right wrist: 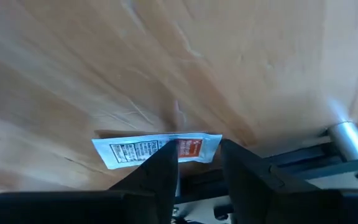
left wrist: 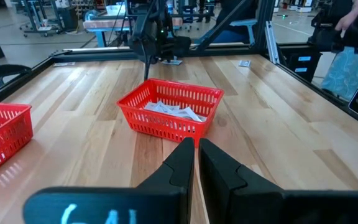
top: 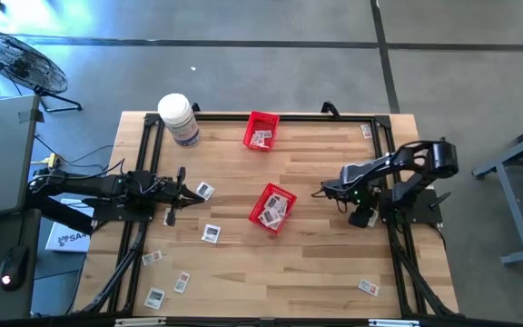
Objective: Pick & Place First Aid Supplies
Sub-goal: Put the white ointment pack into the top red bin
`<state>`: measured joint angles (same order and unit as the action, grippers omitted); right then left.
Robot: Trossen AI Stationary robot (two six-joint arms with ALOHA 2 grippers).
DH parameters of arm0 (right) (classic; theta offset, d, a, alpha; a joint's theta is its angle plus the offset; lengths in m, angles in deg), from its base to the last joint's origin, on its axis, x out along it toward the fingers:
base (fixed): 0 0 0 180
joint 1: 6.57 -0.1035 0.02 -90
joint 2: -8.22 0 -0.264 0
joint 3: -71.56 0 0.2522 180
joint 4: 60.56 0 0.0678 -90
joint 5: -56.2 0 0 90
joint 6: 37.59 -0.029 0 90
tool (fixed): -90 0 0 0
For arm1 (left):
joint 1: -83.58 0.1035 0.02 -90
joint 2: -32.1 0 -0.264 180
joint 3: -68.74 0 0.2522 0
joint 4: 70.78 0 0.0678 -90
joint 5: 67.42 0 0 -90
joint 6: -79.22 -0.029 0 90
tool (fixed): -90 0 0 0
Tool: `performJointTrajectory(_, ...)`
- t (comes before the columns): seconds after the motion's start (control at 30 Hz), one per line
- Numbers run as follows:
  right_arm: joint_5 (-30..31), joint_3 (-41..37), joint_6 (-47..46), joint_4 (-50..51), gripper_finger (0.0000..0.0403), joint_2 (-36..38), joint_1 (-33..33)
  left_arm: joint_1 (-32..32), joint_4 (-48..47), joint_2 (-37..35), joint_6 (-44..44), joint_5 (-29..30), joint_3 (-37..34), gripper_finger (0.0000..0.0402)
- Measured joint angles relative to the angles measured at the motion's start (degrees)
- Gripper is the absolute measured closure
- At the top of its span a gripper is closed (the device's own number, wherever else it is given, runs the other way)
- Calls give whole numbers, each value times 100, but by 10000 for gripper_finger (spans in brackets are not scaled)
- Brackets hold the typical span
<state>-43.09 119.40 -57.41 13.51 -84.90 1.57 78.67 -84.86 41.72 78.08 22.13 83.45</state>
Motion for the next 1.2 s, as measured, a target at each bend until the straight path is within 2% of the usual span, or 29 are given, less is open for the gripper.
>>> performJointTrajectory(0.17,-7,9,49,-35,311,-53,11,1,0,-1,0,-1,0,380)
performJointTrajectory(0.5,-8,31,51,-33,394,-55,11,2,0,-1,0,-1,0,380)
performJointTrajectory(0.67,269,386,29,-6,399,-32,2,1,0,-1,0,-1,0,380)
performJointTrajectory(0.83,279,996,122,-141,401,-31,-22,2,0,-1,0,-1,0,380)
performJointTrajectory(1.0,330,1981,404,70,401,-33,48,1,0,-1,0,-1,0,380)
performJointTrajectory(1.1,811,2811,588,532,402,-33,155,2,0,-1,0,-1,0,380)
performJointTrajectory(1.2,1718,3663,835,797,402,-33,340,1,0,-1,0,-1,0,380)
